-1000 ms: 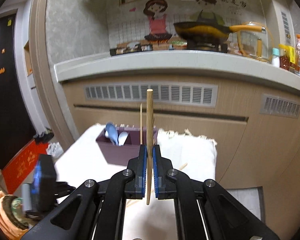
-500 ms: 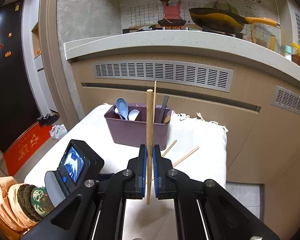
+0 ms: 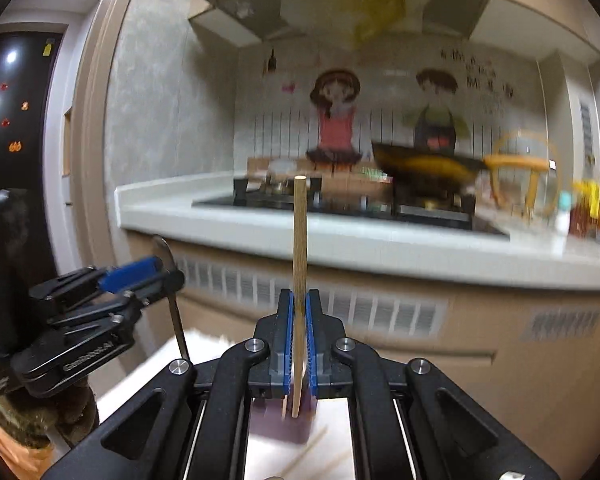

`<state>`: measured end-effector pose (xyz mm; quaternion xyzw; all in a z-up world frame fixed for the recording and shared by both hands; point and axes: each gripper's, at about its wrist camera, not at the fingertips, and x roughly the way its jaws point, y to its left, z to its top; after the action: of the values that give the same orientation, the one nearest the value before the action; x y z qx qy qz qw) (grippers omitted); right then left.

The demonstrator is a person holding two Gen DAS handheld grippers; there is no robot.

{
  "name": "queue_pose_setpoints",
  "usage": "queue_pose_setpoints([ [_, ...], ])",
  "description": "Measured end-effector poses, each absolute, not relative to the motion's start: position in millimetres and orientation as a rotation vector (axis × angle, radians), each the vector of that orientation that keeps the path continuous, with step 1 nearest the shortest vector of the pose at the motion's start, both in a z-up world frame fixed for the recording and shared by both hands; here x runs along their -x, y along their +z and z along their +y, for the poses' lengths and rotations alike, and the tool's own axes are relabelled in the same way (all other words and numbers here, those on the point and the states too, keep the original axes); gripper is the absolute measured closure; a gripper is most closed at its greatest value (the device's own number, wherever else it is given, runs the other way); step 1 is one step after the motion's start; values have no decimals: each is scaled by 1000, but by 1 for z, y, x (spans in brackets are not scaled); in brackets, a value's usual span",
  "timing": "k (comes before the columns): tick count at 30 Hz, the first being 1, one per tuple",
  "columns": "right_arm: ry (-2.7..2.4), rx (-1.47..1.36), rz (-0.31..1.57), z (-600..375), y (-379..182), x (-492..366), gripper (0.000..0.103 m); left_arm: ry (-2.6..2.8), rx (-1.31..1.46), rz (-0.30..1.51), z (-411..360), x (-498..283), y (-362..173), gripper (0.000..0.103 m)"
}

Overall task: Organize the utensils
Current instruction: 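Carry the metal spoon and chopstick into the purple caddy and open both tools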

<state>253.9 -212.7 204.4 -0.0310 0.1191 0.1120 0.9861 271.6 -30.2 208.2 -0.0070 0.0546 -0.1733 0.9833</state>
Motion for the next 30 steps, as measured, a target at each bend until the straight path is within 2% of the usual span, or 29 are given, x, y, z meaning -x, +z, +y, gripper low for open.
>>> queue_pose_setpoints([
  [3, 220, 64, 248, -203, 212, -287, 97, -323, 17, 70, -27, -298, 210, 70],
  [8, 209, 82, 343, -189, 180, -339, 97, -312, 57, 161, -21, -357, 166, 70],
  [19, 260, 113, 705, -164, 60, -407, 96, -297, 157, 572, -18, -437, 32, 69],
  [20, 265, 123, 744, -162, 49, -411, 93, -295, 160, 589, -17, -437, 27, 68],
  [22, 254, 139, 786, -161, 37, -417, 78, -288, 154, 601, -17, -435, 18, 63],
  [24, 234, 160, 792, -162, 30, -415, 58, -280, 138, 591, -18, -429, 16, 57],
  [28, 185, 202, 733, -168, 35, -396, 49, -270, 86, 566, -21, -415, 24, 55],
  [30, 168, 219, 710, -169, 40, -389, 36, -274, 77, 558, -23, -408, 28, 55],
])
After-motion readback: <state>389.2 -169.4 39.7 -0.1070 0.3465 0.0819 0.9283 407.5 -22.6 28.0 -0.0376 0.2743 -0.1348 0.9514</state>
